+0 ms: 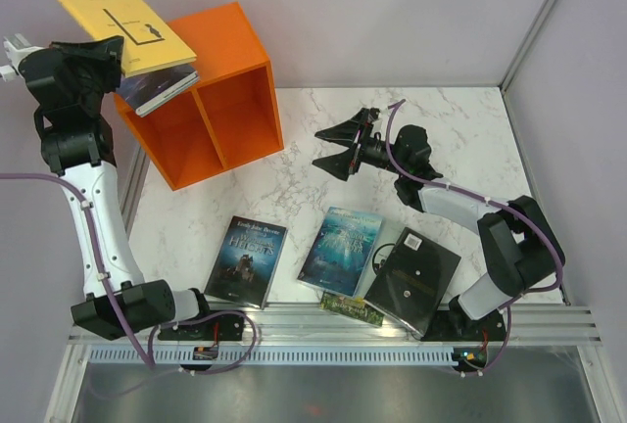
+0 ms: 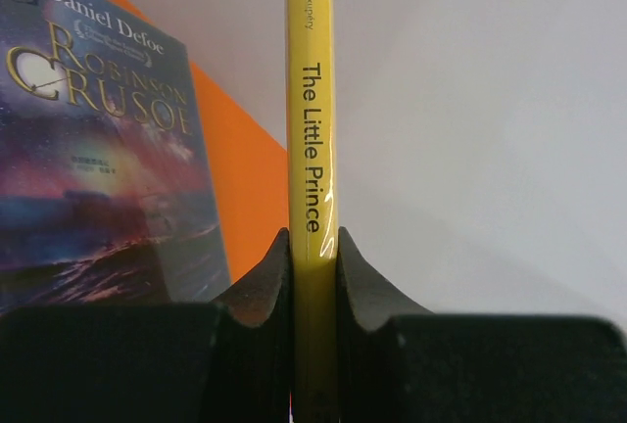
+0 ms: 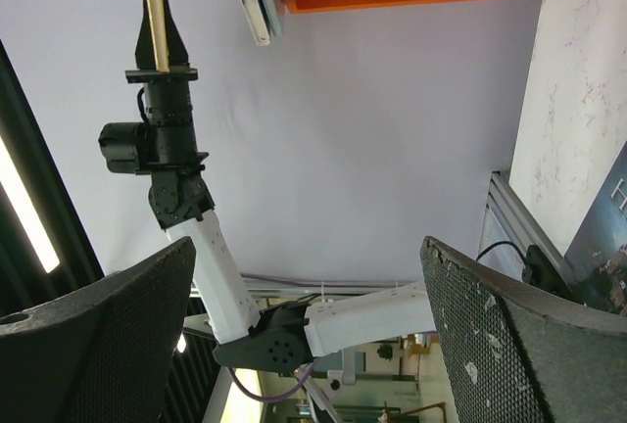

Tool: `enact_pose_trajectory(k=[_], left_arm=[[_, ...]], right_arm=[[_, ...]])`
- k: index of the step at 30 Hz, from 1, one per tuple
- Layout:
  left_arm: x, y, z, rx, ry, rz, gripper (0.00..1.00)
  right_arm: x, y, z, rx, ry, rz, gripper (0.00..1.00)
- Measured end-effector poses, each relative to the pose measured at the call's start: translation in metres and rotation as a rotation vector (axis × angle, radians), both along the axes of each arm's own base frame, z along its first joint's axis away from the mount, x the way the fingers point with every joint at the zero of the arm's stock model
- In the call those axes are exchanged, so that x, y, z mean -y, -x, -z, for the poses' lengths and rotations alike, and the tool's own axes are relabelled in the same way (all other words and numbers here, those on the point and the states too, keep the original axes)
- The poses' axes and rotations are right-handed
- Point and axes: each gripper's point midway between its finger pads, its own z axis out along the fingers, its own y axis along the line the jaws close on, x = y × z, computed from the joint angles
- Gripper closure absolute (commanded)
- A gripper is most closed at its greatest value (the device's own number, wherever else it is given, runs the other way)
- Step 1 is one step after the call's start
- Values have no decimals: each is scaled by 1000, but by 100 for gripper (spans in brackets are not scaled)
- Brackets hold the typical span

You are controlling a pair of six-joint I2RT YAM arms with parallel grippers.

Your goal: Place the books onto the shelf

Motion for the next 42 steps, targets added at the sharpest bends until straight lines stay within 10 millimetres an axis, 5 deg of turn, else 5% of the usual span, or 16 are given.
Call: enact_pose_trajectory(k=[10, 19, 29, 32, 35, 42], left_arm=[[-13, -21, 69, -104, 109, 2, 98], [-15, -23, 71, -98, 118, -4, 94], [-30, -13, 79, -163, 91, -62, 65], [-38, -9, 86, -200, 73, -90, 34], [-43, -7, 81, -201, 54, -105, 20], [-55, -5, 75, -237, 9, -125, 13]], right_arm=[[-1, 1, 2, 5, -2, -9, 2], [-1, 2, 13, -16, 9, -12, 2], [-1, 4, 18, -26, 15, -22, 2], [-1, 4, 20, -29, 17, -24, 2], [-1, 3, 22, -33, 19, -25, 2], [-1, 3, 22, -34, 21, -25, 2]])
